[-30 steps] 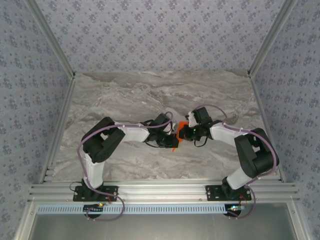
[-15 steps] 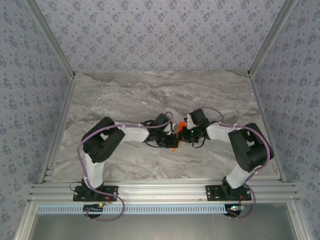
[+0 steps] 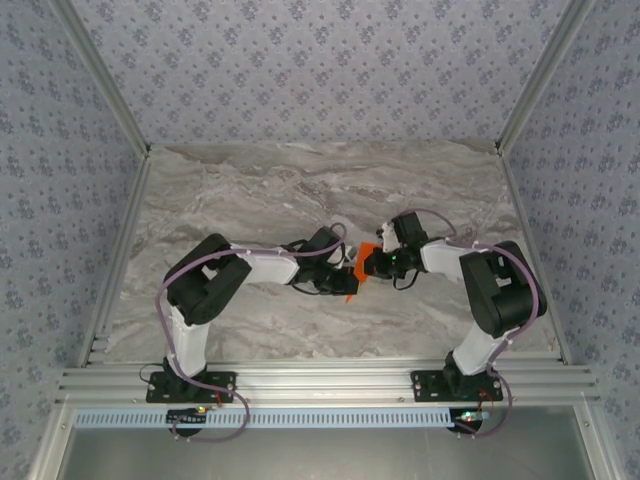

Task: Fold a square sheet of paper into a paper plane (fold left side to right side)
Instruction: Fold the wing for the fifth time at the center of the table, then pick up the paper plane at the center of the table.

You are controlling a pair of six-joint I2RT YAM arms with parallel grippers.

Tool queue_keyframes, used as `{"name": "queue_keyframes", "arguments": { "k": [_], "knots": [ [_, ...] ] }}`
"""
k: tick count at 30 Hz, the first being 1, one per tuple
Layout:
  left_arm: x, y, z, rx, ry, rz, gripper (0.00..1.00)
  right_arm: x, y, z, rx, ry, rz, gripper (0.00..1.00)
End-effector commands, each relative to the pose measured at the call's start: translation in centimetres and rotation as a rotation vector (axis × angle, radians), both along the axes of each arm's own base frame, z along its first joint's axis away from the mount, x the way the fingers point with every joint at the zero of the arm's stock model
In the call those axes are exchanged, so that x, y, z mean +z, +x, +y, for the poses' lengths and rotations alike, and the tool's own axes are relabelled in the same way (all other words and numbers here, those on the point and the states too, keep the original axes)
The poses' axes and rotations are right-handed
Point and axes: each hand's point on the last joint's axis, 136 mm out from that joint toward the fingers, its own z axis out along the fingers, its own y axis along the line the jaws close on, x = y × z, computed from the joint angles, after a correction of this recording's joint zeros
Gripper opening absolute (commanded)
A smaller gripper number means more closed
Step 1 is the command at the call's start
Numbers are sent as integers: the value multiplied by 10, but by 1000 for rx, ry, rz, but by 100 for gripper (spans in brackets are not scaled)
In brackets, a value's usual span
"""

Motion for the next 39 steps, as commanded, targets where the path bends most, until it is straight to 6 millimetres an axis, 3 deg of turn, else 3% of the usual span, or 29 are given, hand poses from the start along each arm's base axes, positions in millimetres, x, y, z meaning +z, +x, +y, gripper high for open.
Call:
{"name": "queue_keyframes", "arguments": {
  "k": [1,8,15,20,25,29,34,39],
  "knots": [
    [-56,-20,38,35,207,94,7,-10,25,-30,-54,-115,-42,8],
    [-54,-20,37,33,201,89,7,-13,53,-61,-120,-158,-43,8],
    [-49,-21,37,30,190,83,7,-4,82,-88,-196,-142,-58,9],
    [-35,-19,29,23,135,65,14,15,91,-88,-200,-92,-82,10],
    [13,-6,11,-13,37,-20,24,52,85,-92,-215,-99,-138,13],
    [65,8,7,-15,-43,-124,32,82,71,-96,-244,-136,-177,28],
    [107,24,41,84,-43,-278,42,102,36,-79,-269,-189,-155,47],
    [115,29,92,241,65,-405,49,93,2,-37,-241,-299,-148,64]
  ]
}}
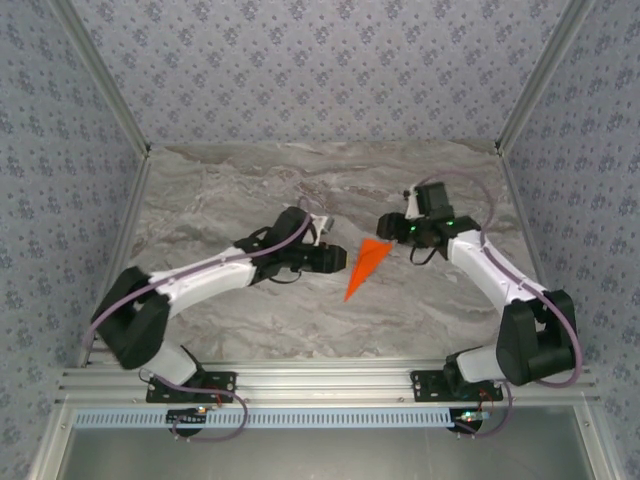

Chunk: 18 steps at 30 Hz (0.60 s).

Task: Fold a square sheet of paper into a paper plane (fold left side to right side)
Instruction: Pick up the paper plane at the center of the table.

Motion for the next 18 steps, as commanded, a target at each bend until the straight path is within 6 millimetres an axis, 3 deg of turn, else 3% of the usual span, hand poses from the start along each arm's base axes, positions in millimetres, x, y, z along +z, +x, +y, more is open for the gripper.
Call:
{"name": "queue_keyframes", "arguments": {
  "k": [1,5,9,18],
  "knots": [
    [-18,3,43,138,132,-53,50,-31,-33,9,-76,-131,101,67],
    [-17,1,63,191,154,-88,53,-51,-42,26,-123,-216,126,70],
    [-20,-3,69,194,164,-91,53,-66,-40,32,-155,-302,146,70],
    [-26,-8,75,194,165,-94,54,-83,-38,37,-167,-390,187,60]
  ]
}}
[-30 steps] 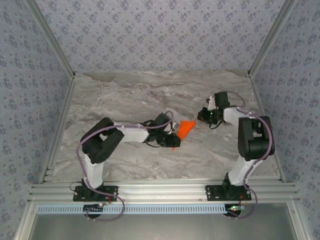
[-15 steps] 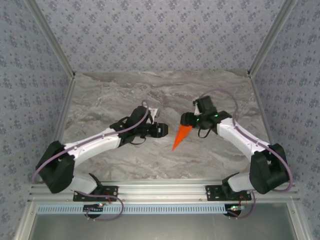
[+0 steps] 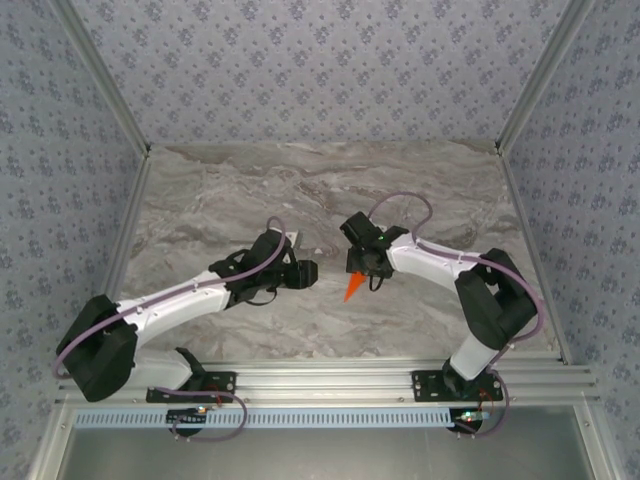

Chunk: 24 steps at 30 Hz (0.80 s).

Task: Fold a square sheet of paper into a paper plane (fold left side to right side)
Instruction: Pick up the paper plane at the center of the table.

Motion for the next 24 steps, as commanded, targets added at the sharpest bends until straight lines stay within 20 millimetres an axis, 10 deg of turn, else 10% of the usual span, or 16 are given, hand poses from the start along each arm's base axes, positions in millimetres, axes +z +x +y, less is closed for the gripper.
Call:
{"name": "queue_keyframes", "arguments": {
  "k": [1,18,24],
  "knots": [
    [10,2,4,7,-8,-42,54,4,-1,-9,-47,-61,-4,59],
    [10,3,6,15,8,-44,55,25,-16,-20,-59,1,-38,0],
    [19,4,13,35,23,-65,55,76,-12,8,93,143,-149,0]
  ]
}}
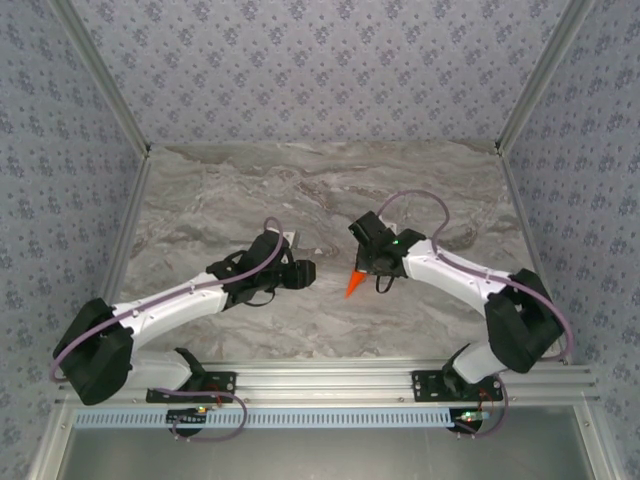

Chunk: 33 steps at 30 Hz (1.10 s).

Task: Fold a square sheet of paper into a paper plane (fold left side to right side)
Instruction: Pick up the paper plane at the center of the table, then place the paper plane at the center of the table.

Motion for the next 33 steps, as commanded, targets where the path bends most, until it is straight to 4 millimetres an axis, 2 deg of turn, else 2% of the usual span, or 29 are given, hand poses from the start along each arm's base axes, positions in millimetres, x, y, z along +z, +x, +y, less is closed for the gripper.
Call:
{"name": "queue_keyframes", "arguments": {
  "k": [1,4,6,7,8,11,15,17,19,20,23,26,29,33],
  "knots": [
    [18,4,9,23,15,-55,55,42,-1,23,137,99,-85,0],
    [24,4,21,56,42,-78,56,71,-5,39,213,213,-142,0],
    [28,4,30,83,56,-97,57,79,-8,47,279,268,-167,0],
    [31,5,34,99,58,-109,58,77,-10,50,310,295,-159,0],
    [34,5,38,114,58,-119,59,71,-12,53,331,321,-142,0],
    [40,3,49,149,59,-143,63,37,-17,58,350,402,-57,0],
    [43,1,58,174,60,-155,65,-17,-20,46,321,379,25,0],
    [43,-1,61,178,60,-153,65,-29,-20,37,297,386,44,0],
    [43,-2,62,183,56,-151,65,-30,-20,28,295,375,53,0],
    [44,-2,62,184,53,-152,66,-29,-20,23,298,354,52,2],
    [44,-1,61,186,53,-154,66,-20,-20,11,306,298,37,24],
    [44,0,61,184,54,-154,66,-10,-23,-2,305,221,36,38],
    [45,1,60,181,55,-159,67,1,-30,-9,328,182,37,43],
    [46,2,59,181,51,-165,68,-4,-48,2,390,188,89,47]
  ]
}}
